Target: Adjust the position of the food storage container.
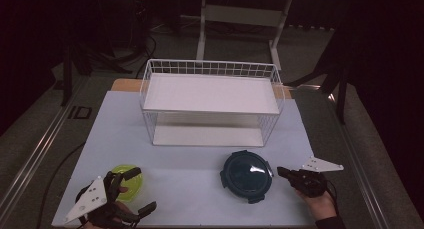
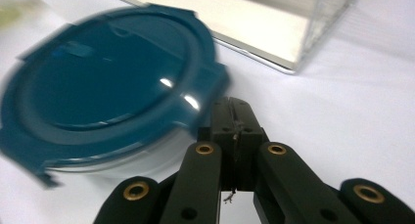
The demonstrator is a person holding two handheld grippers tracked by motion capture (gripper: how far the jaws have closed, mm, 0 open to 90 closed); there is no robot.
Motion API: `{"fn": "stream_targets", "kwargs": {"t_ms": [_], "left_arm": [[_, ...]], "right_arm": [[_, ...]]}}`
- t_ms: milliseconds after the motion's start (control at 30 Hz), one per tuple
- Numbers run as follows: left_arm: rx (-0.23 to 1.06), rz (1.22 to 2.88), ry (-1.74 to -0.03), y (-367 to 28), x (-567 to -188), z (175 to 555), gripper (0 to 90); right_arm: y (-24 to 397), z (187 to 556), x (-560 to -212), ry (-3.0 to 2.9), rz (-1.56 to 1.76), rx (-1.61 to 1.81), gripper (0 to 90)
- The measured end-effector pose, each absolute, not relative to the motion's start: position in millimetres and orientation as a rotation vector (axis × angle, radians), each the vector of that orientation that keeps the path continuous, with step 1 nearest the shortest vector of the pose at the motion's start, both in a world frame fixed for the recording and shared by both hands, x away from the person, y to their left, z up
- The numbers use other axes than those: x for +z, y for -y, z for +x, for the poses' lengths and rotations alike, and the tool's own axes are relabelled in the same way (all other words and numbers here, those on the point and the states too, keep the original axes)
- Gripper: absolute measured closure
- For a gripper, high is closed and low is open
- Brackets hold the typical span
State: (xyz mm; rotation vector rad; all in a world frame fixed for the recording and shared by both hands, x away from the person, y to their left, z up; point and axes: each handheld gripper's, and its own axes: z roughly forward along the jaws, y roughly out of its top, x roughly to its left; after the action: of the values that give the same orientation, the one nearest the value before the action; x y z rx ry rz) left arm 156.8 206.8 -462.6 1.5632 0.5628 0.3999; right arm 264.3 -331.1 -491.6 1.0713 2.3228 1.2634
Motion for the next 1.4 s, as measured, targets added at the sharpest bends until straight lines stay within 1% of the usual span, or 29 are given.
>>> {"fn": "stream_targets", "kwargs": {"t_ms": [167, 267, 833, 1400], "left_arm": [[0.398, 1.566, -0.564, -206, -463, 157, 0.0], [0.396, 1.566, -0.565, -206, -463, 157, 0.0], [0.38, 1.579, -0.563, -202, -464, 158, 0.0], [0.353, 1.608, -0.555, -197, -467, 160, 0.0]], "right_arm": [[330, 275, -499, -2.343, 1.105, 1.283, 90.0], [328, 276, -499, -2.352, 1.094, 1.279, 90.0], [314, 267, -502, -2.393, 1.084, 1.292, 90.0], [288, 263, -500, -2.455, 1.018, 1.311, 90.0]]}}
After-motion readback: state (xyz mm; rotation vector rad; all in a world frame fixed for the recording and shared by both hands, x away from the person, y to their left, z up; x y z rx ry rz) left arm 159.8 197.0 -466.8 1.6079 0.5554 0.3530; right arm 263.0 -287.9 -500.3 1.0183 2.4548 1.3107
